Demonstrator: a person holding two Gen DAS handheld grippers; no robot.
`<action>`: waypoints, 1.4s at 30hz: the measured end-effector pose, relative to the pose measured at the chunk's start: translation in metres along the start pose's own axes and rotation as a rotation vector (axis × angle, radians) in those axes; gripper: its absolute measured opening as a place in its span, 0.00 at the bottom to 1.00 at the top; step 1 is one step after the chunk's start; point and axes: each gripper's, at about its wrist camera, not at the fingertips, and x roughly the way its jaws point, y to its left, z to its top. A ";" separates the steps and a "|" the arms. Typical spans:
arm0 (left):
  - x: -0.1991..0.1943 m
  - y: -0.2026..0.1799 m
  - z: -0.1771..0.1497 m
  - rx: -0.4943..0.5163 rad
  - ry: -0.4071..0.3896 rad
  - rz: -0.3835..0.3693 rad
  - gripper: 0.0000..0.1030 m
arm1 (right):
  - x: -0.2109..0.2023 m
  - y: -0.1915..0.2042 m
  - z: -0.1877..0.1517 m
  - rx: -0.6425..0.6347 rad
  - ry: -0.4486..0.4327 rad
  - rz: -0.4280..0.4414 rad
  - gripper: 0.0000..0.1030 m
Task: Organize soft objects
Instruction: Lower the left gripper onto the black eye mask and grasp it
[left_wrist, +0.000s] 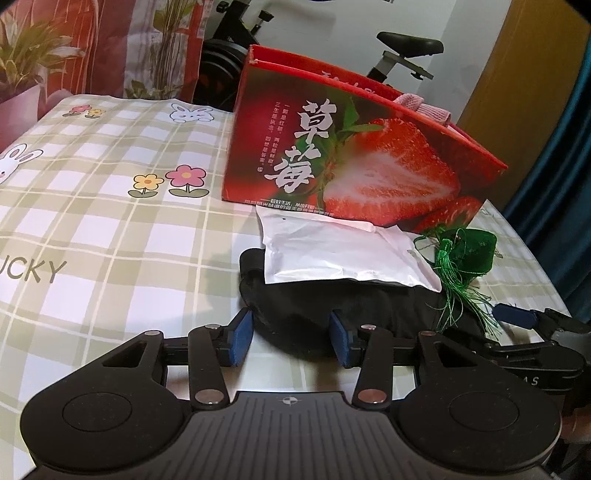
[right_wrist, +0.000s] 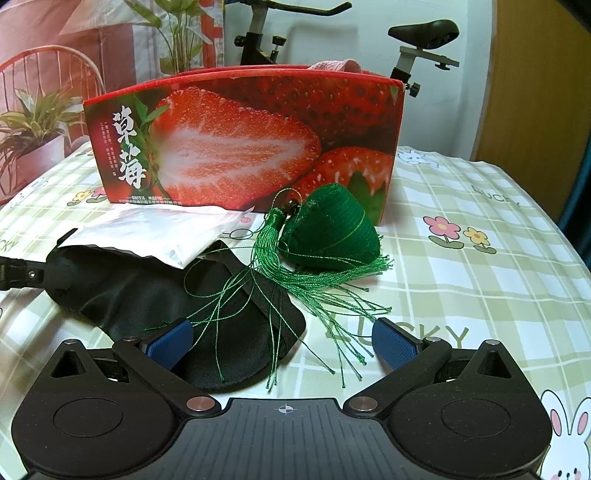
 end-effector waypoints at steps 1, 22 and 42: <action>0.001 0.000 0.001 0.001 0.000 0.001 0.45 | 0.000 0.000 0.000 0.000 0.000 0.000 1.00; -0.010 -0.004 -0.013 0.042 0.078 -0.078 0.12 | 0.000 0.000 0.000 -0.001 0.001 0.005 1.00; -0.011 -0.005 -0.016 0.063 0.054 -0.074 0.14 | -0.001 -0.001 0.000 -0.001 0.006 0.012 1.00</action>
